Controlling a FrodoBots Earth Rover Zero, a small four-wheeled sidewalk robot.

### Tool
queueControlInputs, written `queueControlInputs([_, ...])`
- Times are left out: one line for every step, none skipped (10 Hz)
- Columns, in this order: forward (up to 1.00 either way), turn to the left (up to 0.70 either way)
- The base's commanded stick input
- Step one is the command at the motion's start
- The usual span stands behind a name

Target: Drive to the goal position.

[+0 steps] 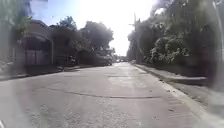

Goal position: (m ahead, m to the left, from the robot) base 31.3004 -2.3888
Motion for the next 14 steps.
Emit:
queueControlInputs([0.70,0.00])
queueControlInputs([0.70,0.00])
queueControlInputs([0.70,0.00])
queueControlInputs([0.70,0.00])
queueControlInputs([0.70,0.00])
queueControlInputs([0.70,0.00])
queueControlInputs([0.70,0.00])
queueControlInputs([0.70,0.00])
queueControlInputs([0.70,0.00])
queueControlInputs([0.70,0.00])
queueControlInputs([0.70,0.00])
queueControlInputs([0.70,0.00])
queueControlInputs([0.70,0.00])
queueControlInputs([0.70,0.00])
